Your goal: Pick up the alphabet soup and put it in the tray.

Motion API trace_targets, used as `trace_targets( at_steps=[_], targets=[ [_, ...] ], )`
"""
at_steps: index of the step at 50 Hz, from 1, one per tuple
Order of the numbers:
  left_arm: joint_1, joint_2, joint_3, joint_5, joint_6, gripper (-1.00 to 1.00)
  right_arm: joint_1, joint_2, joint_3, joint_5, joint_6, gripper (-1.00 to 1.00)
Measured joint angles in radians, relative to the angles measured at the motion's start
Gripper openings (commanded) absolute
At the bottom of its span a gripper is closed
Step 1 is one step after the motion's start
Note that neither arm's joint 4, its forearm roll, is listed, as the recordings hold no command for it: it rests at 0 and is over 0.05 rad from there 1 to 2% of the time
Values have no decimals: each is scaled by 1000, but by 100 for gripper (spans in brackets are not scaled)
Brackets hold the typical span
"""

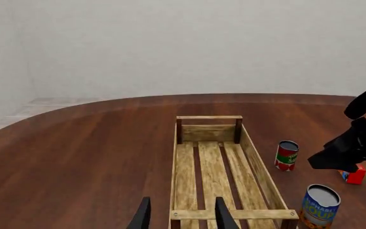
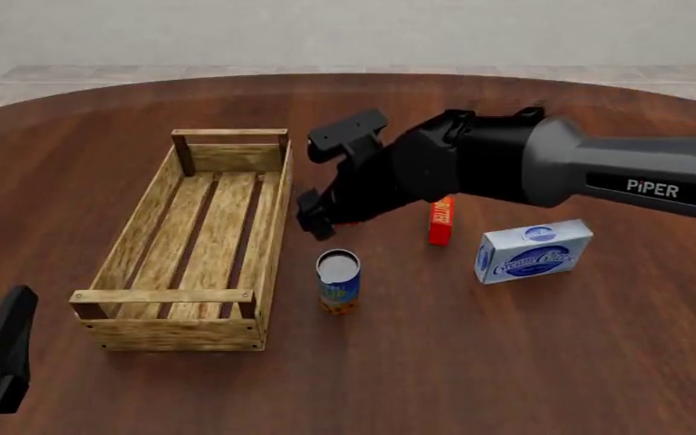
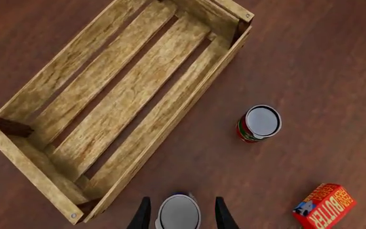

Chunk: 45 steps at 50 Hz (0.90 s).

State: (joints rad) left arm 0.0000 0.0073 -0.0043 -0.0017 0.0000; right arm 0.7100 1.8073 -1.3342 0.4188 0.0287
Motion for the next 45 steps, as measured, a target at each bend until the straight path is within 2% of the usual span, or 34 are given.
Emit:
trace_targets(
  at_steps=[45],
  targets=[
    [0,0,0,0,0,100,8,52,14,-30,29,100]
  ],
)
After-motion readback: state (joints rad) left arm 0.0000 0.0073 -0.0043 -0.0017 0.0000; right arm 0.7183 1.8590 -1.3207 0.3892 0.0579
